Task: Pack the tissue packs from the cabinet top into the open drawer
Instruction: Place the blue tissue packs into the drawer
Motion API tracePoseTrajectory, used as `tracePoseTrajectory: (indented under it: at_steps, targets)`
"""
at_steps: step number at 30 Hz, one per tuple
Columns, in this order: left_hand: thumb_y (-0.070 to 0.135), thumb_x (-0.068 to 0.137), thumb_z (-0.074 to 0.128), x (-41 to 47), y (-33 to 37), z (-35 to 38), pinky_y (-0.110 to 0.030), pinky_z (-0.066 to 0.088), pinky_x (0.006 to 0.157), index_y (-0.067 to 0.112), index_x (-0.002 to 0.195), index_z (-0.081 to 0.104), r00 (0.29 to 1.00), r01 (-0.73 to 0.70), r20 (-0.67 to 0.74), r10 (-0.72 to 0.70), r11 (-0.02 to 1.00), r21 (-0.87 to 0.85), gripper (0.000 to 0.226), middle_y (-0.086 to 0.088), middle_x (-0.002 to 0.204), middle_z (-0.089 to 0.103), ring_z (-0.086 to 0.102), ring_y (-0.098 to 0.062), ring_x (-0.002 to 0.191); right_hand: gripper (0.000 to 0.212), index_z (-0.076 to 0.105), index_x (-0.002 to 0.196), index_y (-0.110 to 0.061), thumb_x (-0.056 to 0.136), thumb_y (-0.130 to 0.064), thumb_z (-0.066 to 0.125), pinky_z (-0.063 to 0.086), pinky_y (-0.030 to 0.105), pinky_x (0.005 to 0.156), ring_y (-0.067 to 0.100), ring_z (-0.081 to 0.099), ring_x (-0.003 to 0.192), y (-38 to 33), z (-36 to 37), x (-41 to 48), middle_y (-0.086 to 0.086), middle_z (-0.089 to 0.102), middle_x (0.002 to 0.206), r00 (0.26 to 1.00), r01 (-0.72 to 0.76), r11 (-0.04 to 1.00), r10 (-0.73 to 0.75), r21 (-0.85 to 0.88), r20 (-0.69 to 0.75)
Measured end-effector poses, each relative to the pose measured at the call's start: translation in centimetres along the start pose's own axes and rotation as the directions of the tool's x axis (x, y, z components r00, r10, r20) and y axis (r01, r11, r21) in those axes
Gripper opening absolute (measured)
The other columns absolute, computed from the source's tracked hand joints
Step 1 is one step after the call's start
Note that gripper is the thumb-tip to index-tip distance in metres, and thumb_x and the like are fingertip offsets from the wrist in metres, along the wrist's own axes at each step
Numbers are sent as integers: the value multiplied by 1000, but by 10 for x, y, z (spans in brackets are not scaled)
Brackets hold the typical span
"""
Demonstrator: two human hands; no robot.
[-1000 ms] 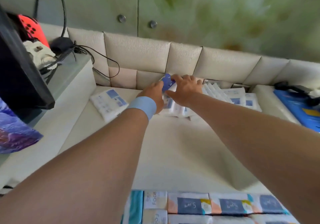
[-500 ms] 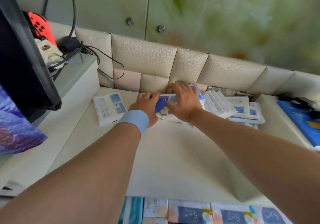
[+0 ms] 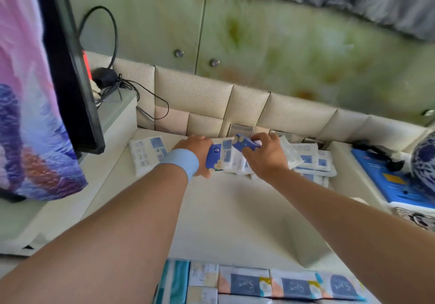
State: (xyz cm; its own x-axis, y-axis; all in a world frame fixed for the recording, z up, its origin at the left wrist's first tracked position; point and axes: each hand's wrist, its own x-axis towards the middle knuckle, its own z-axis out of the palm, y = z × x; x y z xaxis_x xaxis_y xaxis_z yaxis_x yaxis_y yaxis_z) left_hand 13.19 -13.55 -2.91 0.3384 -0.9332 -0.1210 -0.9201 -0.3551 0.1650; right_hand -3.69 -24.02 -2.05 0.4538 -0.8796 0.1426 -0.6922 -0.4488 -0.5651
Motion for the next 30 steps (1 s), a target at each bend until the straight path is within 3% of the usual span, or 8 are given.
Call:
tracePoseTrajectory:
  at_steps: [2,6,8,12,18,21,24,30]
  targets:
    - [45,66,81,-13,7,-10,-35,50,81,23,118,49,1000,-4,17,5,1000,-10,64,3,119,60,59,-24,99,15,63,96,-25,90,-35,53,44,24,60,22,59,82,-3,-15,-24,-1,60,94,996,-80,987,75,139,44]
    - [60,70,74,-45,20,-28,-38,48,92,37,152,12,991,-15,133,8,999,49,105,3,143,46,53,-28,121,42,63,99,-18,100,-54,42,37,16,38,23,67,60,-2,-41,-75,10,72,88,924,-361,879,291,312,250]
    - [63,76,67,-68,27,-34,-39,48,94,43,152,7,987,-40,161,25,995,90,99,0,146,39,50,-29,124,55,64,101,-17,97,-65,36,38,20,45,23,68,57,-1,-48,-93,10,75,86,863,-468,845,374,258,340]
    - [55,80,65,-118,44,-40,-34,48,78,43,140,29,981,-21,194,16,999,27,72,2,136,37,55,-29,107,72,67,104,-9,92,-73,35,35,24,50,25,64,58,-10,-66,-119,11,72,82,772,-564,795,412,224,484]
    - [46,69,81,-195,62,-40,-37,51,79,35,129,35,984,26,175,12,977,-214,76,4,112,50,56,-23,93,76,67,113,-7,92,-73,34,34,25,51,21,56,54,-20,-85,-175,9,65,81,750,-446,886,292,128,593]
    - [54,71,76,-234,65,-20,-41,49,91,49,137,32,982,75,187,-30,969,-236,80,3,123,41,55,-25,105,83,64,112,-8,87,-80,32,32,21,46,19,52,47,-23,-88,-197,10,57,85,755,-346,937,244,54,609]
    - [46,75,76,-270,65,5,-38,48,93,42,131,43,964,152,259,-63,927,-342,65,0,128,39,53,-26,111,86,63,97,-2,84,-83,35,38,23,48,20,51,44,-25,-87,-219,10,55,75,769,-203,979,179,-31,614]
    - [23,84,69,-330,58,46,-21,46,67,26,132,47,919,264,371,-131,904,-336,53,4,104,51,55,-16,85,66,60,79,-7,78,-73,62,45,24,52,23,55,44,-29,-75,-262,8,52,62,667,-59,995,97,-78,738]
